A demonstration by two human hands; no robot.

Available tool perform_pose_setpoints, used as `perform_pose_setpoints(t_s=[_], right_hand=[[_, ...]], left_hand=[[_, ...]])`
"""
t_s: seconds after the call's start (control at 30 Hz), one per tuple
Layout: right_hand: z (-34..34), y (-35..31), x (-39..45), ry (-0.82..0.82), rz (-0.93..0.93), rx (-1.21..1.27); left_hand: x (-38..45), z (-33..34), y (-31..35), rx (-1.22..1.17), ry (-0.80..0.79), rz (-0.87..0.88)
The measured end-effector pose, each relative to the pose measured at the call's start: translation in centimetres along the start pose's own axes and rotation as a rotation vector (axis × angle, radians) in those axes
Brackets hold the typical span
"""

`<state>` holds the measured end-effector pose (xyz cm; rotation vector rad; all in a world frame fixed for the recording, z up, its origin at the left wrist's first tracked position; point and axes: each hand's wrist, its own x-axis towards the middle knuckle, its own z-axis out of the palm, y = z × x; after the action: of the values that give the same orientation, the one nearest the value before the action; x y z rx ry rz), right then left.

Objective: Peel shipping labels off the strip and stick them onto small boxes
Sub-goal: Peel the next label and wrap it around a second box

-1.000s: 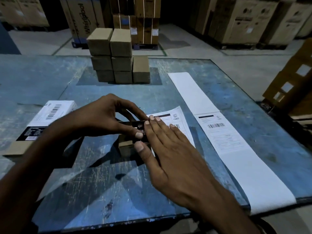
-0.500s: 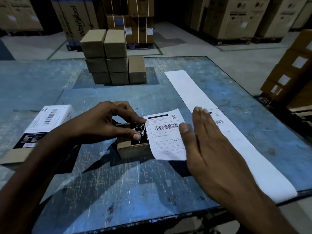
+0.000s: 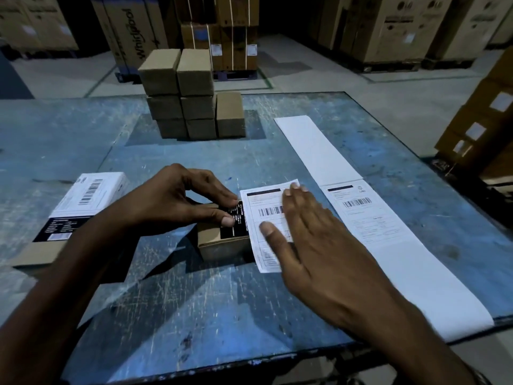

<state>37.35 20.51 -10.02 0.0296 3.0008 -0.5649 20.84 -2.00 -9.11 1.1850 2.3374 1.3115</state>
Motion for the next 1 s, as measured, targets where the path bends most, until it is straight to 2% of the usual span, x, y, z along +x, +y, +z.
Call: perform_pose_setpoints(t_s=[0.17, 0.23, 0.33, 0.43, 0.67, 0.73, 0.8, 0.9, 1.0], right_hand=[[-1.9, -0.1, -0.2, 0.01, 0.062, -0.052], [-2.2, -1.8, 0.1, 0.039, -0.017, -0.039], [-0.7, -3.9, 0.8, -0.049, -0.168, 0.044], [1.5, -2.9, 1.1, 0.003, -0.205, -0.052], [-0.1, 1.2, 0.1, 0.02, -0.003, -0.067], [-1.1, 1.4, -0.1, -0.003, 0.081, -0.082], [-2.1, 0.6, -0.4, 0.041, 0.136, -0.06], [-1.9, -1.9, 0.0, 0.103, -0.017, -0.031], [0.6, -3.3, 1.1, 0.021, -0.228, -0.019]], left_hand=[[0.0, -0.1, 0.1, 0.026, -0.007, 0.005], [0.0, -0.2, 0.2, 0.036, -0.006, 0.024], [-0.1, -0.3, 0.2, 0.057, 0.001, 0.065], [0.0, -0.3, 0.0, 0.067, 0.014, 0.069], [-0.2, -0.2, 0.2, 0.048, 0.024, 0.063], [-0.1, -0.1, 0.3, 0.05, 0.014, 0.059], [-0.1, -0.1, 0.3, 0.049, 0.019, 0.059], [-0.2, -0.2, 0.3, 0.046, 0.018, 0.064], [0.0, -0.3, 0.2, 0.05, 0.02, 0.054]])
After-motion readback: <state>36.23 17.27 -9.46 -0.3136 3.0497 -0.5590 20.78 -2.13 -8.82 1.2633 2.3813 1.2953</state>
